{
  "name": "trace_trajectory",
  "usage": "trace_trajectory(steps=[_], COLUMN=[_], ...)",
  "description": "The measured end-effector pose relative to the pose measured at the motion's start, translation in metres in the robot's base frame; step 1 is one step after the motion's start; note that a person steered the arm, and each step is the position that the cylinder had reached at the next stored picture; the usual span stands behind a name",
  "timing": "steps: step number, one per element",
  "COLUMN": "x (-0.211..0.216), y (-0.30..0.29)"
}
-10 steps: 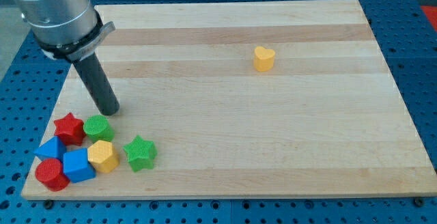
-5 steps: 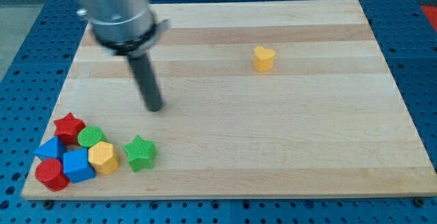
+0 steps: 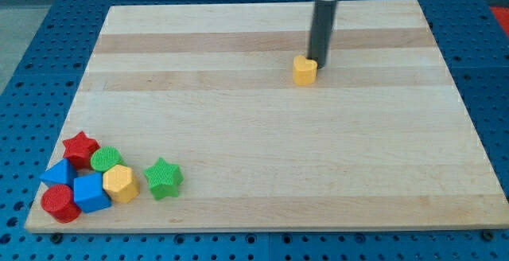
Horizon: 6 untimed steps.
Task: Move the yellow heart above the yellow hexagon
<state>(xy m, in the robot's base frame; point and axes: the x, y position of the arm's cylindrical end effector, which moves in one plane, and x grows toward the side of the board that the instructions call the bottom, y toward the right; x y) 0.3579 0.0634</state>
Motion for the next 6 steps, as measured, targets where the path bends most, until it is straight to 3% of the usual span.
trace_trajectory(steps=[2, 4, 5, 6], x=[0.092, 0.086, 0.112, 0.116], y=[-0.054, -0.057, -0.099, -0.101])
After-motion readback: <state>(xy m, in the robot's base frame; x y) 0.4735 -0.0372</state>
